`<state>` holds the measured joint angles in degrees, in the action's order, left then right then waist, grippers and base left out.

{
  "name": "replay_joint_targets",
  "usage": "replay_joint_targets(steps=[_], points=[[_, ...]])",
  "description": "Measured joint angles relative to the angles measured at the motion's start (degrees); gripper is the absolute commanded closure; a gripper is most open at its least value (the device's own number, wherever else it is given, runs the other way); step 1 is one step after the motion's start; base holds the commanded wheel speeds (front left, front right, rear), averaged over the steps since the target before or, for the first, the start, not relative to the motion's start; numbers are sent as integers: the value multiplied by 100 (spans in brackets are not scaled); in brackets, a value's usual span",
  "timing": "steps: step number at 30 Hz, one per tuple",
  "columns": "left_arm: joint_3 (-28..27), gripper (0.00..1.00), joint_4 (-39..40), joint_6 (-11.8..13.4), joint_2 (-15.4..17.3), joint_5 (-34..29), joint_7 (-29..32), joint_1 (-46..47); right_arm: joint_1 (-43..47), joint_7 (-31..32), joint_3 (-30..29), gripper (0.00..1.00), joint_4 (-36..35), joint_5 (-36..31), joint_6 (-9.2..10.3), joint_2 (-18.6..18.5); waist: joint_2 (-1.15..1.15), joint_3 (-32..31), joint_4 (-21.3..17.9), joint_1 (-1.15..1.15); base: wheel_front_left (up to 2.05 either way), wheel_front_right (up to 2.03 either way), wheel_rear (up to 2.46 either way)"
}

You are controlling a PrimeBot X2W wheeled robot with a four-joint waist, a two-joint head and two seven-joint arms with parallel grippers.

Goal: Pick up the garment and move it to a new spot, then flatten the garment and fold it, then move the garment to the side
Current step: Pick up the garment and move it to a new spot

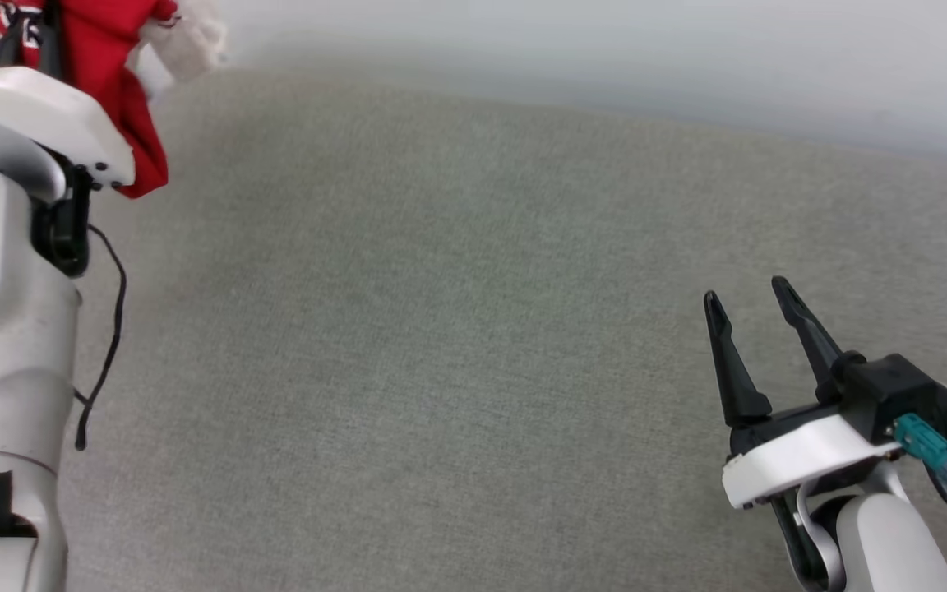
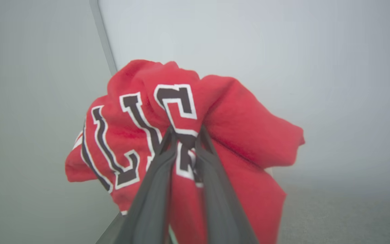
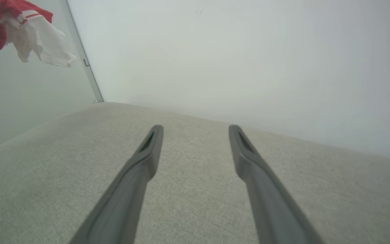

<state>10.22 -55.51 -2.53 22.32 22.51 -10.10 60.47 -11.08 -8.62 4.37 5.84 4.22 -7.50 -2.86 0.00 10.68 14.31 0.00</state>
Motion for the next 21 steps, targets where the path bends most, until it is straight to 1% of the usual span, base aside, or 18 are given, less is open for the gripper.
replay_joint_targets(steps=[4, 7, 16, 19, 21], points=[[94, 100, 171, -53, -205, -18, -272, -21, 183, -16, -25, 0, 18, 89, 0, -1, 0, -278, -192, 0, 0, 0, 0], [197, 100, 397, -102, -415, -15, -328, -130, 318, 13, -57, 0, -7, 122, 0, -1, 0, -430, -425, -1, 0, 0, 0], [835, 100, 1201, -293, -1380, 40, -59, -963, 595, 159, -147, 0, -200, 216, 0, -2, 0, -723, -1228, 0, 0, 0, 0], [1133, 100, 1443, -350, -1624, 45, 8, -1374, 647, 187, -145, 0, -260, 232, 0, -2, 0, -722, -1496, -1, 0, 0, 0], [1330, 100, 1556, -388, -1727, 85, 60, -1652, 647, 199, -126, 0, -315, 245, 0, -4, 0, -692, -1663, -1, 0, 0, 0]])
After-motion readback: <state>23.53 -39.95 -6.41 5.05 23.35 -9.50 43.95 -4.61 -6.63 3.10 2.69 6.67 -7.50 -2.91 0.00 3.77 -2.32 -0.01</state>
